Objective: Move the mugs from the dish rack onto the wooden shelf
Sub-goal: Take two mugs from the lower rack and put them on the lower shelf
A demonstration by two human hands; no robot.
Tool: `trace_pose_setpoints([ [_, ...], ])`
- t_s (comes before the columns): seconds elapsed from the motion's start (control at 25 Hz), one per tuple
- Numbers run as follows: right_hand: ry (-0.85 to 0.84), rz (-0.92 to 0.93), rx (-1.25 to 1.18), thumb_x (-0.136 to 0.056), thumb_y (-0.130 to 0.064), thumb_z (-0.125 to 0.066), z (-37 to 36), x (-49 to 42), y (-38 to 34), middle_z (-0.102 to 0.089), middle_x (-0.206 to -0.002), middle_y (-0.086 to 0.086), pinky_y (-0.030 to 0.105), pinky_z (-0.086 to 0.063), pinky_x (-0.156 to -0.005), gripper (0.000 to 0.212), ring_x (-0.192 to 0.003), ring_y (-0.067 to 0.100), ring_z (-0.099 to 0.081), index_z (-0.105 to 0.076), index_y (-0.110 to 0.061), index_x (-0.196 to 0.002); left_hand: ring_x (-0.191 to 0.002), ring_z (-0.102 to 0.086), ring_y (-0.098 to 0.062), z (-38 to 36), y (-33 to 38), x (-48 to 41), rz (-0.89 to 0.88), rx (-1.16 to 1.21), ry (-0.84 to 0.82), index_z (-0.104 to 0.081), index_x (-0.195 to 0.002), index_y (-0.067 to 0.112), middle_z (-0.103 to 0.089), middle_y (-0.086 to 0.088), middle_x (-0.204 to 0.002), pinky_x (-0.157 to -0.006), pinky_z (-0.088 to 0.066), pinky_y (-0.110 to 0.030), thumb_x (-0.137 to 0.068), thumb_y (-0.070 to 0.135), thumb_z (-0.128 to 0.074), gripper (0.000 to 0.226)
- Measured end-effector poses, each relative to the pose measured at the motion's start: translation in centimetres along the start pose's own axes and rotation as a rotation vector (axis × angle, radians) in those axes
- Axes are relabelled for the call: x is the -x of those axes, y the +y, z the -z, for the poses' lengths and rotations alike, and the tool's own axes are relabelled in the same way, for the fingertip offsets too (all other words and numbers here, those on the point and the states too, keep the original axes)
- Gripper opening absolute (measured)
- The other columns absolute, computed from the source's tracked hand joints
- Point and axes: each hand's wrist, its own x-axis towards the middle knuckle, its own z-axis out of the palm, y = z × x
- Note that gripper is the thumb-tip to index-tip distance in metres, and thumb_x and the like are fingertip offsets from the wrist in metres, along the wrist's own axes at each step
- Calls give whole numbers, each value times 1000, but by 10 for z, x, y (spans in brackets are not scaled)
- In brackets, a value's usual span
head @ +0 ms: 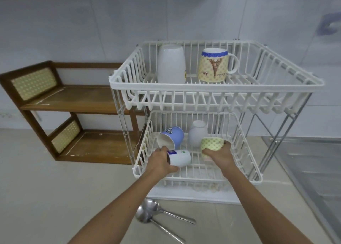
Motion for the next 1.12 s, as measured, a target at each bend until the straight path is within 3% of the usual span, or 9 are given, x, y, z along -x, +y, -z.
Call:
trace_pose_setpoints([
  [0.08,-44,41,-211,-64,-11,-84,11,10,-3,-48,-125,10,34,-50,-77,94,-104,23,-54,-26,-28,-137,-110,-53,-23,13,3,12,-65,67,102,-49,-123,17,-53,-5,-124,-88,-44,-31,-65,41,-81,71],
  [0.2,-246,70,-462,-58,-17,-87,22,37,-16,-57,-122,5,34,-57,-71,93,-102,22,-65,-36,-32,-134,-110,-51,-10,42,-3,49,-146,290,227,-50,-121,35,-54,14,-122,-89,-43,-26,-61,53,-78,68],
  [0.32,-444,133,-451,-56,-10,-86,15,69,-32,-70,-115,7,33,-60,-72,84,-101,23,-68,-48,-16,-130,-101,-54,-1,83,-27,89,-203,356,303,-49,-114,55,-53,39,-108,-83,-49,-24,-56,65,-70,62],
  [0.4,-523,179,-374,-49,-16,-84,-1,97,-41,-72,-111,6,36,-59,-78,82,-102,25,-68,-53,-16,-125,-98,-54,2,112,-50,107,-213,305,335,-46,-105,65,-45,49,-106,-78,-48,-20,-54,67,-68,56],
  [0.56,-690,259,-268,-45,-17,-85,-57,157,-57,-71,-111,-1,27,-56,-77,84,-103,18,-67,-53,-27,-122,-97,-56,-1,161,-117,114,-93,298,366,-50,-108,53,-54,29,-104,-76,-53,-23,-58,53,-80,59],
  [0.68,-744,328,-137,-47,-12,-83,-117,191,-63,-66,-111,-14,19,-53,-76,81,-102,7,-64,-52,-38,-117,-91,-59,-3,192,-173,98,-10,305,469,-56,-115,40,-58,18,-106,-68,-48,-16,-58,51,-81,63],
  [0.84,-709,312,-68,-46,-21,-90,-205,213,-68,-62,-110,-17,13,-51,-70,83,-100,2,-61,-48,-37,-116,-91,-55,-7,215,-237,59,93,216,488,-57,-121,33,-59,11,-110,-72,-48,-24,-56,60,-77,73],
  [1.04,-528,337,131,-47,-33,-91,-303,181,-88,-54,-109,-20,6,-42,-71,84,-99,2,-55,-42,-35,-116,-97,-61,-18,212,-295,9,100,119,399,-56,-124,25,-66,1,-115,-74,-48,-28,-61,49,-83,72],
  [1.12,-449,320,190,-49,-32,-92,-335,159,-96,-55,-109,-11,16,-45,-75,87,-102,11,-55,-42,-29,-120,-97,-63,-22,211,-311,-11,109,127,370,-59,-118,23,-68,-2,-112,-74,-50,-30,-62,45,-83,64],
])
